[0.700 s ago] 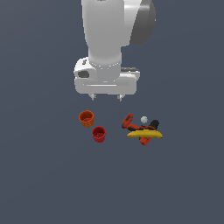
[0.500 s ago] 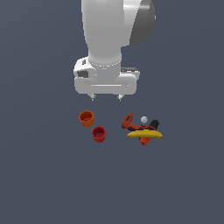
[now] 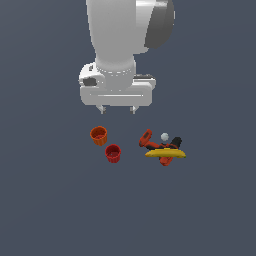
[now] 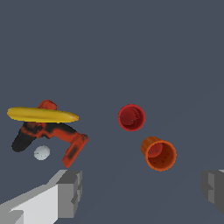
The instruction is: Pick up a designated object from a clutter of objects.
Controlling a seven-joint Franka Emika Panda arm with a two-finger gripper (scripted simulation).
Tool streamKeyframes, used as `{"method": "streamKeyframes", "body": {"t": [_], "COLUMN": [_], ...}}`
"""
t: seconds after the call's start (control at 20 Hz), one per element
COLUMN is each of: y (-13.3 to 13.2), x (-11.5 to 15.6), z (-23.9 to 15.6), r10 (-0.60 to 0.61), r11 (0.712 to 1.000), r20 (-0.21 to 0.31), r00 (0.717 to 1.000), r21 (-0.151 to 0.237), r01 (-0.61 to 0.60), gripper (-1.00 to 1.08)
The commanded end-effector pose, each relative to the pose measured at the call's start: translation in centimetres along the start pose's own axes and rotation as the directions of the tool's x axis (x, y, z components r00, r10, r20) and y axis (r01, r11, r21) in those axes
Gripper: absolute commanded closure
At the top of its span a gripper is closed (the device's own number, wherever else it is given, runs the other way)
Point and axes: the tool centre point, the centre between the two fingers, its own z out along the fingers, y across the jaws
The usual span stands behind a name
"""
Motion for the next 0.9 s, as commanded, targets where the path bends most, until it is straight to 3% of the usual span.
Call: {"method": "streamKeyframes", "body": {"t": [0.0, 0.5, 0.85], "y": [-0.1, -1.5, -3.9], "x": [0.0, 0.9, 2.0], "z": [0.1, 1.5, 3.8], "r10": [-0.004, -0.122, -0.304], "r11": [1.0, 0.993, 0.952], "r20": [0.0, 0.0, 0.001], "r00": [1.0, 0.993, 0.953], "r21": [-0.001, -0.012, -0.026], "r01": [0.004, 0.122, 0.304], "gripper": [-0.92, -0.92, -0.92]}}
